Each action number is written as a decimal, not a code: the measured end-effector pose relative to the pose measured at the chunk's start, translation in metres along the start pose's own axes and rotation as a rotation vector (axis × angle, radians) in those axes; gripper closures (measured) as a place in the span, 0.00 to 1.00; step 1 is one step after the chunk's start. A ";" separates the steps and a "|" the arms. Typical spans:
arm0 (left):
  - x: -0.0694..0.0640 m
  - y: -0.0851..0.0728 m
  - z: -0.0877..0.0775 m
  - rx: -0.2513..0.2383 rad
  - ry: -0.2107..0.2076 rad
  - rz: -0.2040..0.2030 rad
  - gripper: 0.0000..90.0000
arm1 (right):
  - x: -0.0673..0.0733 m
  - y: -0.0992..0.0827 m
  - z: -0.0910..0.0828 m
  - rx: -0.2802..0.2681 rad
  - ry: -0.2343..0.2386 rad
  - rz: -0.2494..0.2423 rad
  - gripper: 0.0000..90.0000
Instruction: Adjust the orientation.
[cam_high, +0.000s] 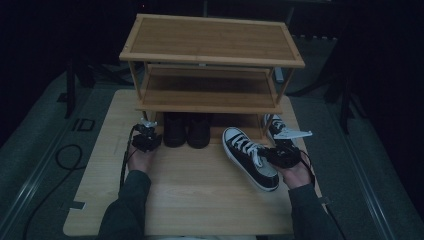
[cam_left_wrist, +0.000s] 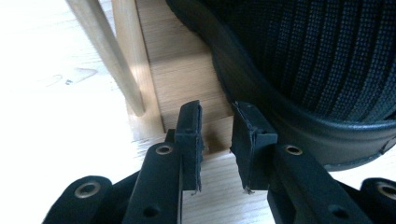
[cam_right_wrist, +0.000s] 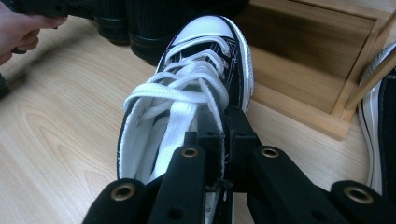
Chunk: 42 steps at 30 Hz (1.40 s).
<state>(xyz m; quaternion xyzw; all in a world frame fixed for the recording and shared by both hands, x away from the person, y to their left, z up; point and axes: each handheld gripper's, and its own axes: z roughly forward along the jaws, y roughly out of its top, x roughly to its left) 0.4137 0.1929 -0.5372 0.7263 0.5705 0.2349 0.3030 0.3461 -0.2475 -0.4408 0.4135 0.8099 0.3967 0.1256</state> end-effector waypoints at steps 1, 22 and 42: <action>0.000 0.000 0.000 0.000 0.000 0.000 0.81 | 0.000 0.000 0.000 0.000 0.000 0.000 0.97; 0.007 -0.007 0.005 0.007 -0.011 0.004 0.81 | -0.012 0.020 -0.028 -0.016 0.114 -0.070 0.97; 0.006 -0.008 0.004 -0.003 -0.010 0.009 0.82 | -0.001 0.051 -0.042 -0.036 0.164 -0.122 0.97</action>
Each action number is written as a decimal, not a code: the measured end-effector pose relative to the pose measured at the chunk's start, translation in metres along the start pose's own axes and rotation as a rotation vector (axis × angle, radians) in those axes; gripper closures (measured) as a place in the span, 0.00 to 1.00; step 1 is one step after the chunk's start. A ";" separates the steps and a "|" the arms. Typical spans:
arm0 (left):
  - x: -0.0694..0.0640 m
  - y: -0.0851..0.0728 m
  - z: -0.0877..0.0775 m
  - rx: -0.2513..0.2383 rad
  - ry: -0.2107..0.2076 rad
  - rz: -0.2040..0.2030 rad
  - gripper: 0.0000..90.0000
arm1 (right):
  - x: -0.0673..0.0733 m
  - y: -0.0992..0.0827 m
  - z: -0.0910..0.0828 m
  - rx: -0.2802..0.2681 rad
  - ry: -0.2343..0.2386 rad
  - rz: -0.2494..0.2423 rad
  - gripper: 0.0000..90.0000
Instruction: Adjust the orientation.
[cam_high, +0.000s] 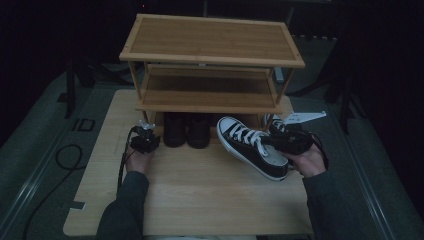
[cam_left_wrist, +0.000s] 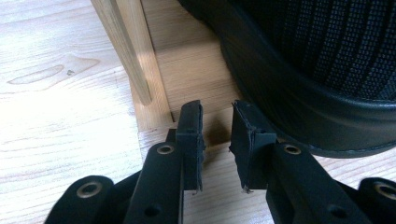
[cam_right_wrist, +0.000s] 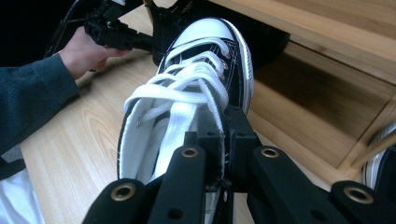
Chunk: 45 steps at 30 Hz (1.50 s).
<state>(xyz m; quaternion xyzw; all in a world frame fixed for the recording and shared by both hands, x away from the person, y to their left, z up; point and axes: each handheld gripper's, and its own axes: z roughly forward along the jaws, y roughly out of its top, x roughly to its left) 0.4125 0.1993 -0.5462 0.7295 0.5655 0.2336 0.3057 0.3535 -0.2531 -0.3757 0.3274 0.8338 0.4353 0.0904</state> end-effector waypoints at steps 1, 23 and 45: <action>0.000 0.000 0.000 -0.001 0.000 0.000 0.82 | 0.001 0.002 0.000 -0.001 0.000 -0.004 0.97; 0.000 -0.001 0.000 -0.006 -0.001 0.001 0.83 | 0.006 0.056 -0.001 -0.062 -0.007 -0.031 0.97; 0.001 -0.001 0.000 -0.008 -0.006 0.005 0.83 | -0.004 0.106 0.051 -0.095 -0.131 0.015 0.97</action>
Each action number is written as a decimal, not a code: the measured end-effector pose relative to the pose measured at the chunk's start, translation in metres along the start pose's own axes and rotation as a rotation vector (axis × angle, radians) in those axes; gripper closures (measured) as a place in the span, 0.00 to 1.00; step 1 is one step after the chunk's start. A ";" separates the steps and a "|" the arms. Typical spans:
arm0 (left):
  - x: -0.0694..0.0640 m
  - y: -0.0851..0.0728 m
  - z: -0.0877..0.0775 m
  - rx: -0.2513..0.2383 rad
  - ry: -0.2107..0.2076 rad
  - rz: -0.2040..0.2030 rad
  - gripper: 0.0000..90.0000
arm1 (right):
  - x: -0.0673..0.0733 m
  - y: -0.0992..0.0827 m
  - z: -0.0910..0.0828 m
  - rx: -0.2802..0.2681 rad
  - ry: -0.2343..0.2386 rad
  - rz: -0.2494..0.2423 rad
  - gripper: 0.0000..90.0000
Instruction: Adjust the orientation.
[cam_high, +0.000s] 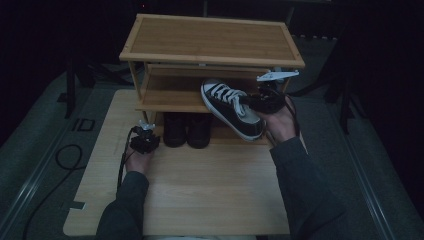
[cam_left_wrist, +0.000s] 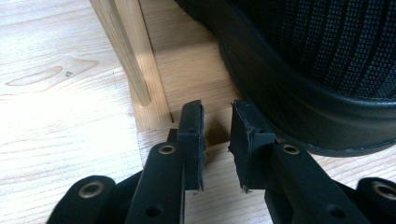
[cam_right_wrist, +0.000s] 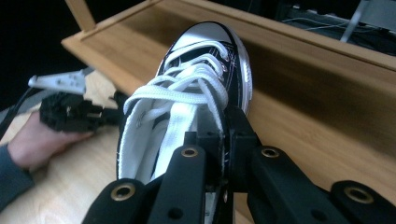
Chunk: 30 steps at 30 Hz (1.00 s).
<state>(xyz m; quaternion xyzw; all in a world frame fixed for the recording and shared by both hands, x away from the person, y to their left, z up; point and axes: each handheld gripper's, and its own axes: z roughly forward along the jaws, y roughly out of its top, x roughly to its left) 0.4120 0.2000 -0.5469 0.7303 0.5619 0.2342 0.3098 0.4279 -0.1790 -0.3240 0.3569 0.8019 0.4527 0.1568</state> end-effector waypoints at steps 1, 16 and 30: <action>0.000 0.000 0.000 0.000 0.001 0.000 0.83 | -0.001 0.001 0.003 -0.006 -0.007 0.009 0.97; -0.002 0.002 -0.003 0.033 0.000 0.011 0.78 | -0.012 0.000 0.015 0.038 -0.077 0.058 0.82; -0.025 0.005 -0.050 -0.070 -0.045 0.054 0.77 | -0.008 -0.001 -0.003 0.000 -0.063 0.041 0.78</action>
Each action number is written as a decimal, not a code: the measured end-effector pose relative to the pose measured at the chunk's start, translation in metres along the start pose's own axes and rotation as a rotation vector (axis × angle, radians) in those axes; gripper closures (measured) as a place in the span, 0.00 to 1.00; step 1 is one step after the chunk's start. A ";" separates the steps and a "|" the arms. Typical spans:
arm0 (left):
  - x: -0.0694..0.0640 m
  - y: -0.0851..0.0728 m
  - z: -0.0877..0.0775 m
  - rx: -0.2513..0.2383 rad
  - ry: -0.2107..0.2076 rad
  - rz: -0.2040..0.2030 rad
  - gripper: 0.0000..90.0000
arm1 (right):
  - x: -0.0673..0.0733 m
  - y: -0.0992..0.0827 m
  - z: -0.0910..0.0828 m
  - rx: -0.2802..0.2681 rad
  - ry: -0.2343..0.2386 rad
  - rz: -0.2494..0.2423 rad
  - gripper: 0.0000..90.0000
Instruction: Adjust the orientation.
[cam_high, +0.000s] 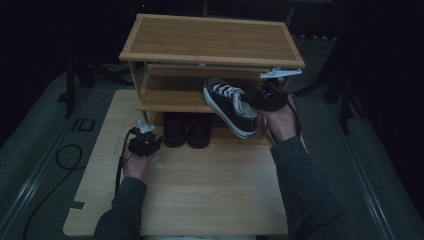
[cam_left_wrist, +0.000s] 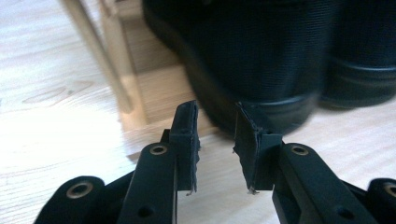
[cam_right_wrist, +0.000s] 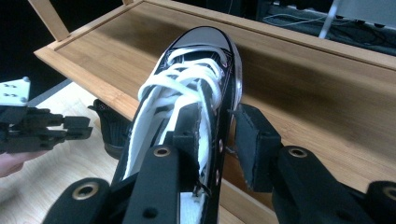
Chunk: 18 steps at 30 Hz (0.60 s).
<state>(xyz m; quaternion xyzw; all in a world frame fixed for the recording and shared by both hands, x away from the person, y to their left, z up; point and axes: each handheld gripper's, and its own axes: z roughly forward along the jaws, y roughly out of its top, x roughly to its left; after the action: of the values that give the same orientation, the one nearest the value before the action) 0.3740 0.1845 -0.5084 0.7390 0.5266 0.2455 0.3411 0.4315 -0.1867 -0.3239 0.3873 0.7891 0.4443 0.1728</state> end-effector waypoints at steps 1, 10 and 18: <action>-0.004 0.001 -0.002 -0.004 -0.009 0.006 0.77 | 0.000 -0.001 -0.001 0.000 0.001 -0.004 0.78; -0.029 0.006 -0.010 -0.001 -0.053 0.070 0.77 | -0.001 -0.006 -0.008 -0.015 0.005 0.000 0.76; -0.050 0.009 -0.016 -0.011 -0.111 0.100 0.77 | 0.000 -0.002 -0.018 -0.044 0.005 -0.001 0.75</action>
<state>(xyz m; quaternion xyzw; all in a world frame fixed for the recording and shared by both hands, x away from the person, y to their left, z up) 0.3520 0.1391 -0.4910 0.7749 0.4679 0.2240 0.3612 0.4197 -0.1975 -0.3162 0.3818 0.7798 0.4624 0.1797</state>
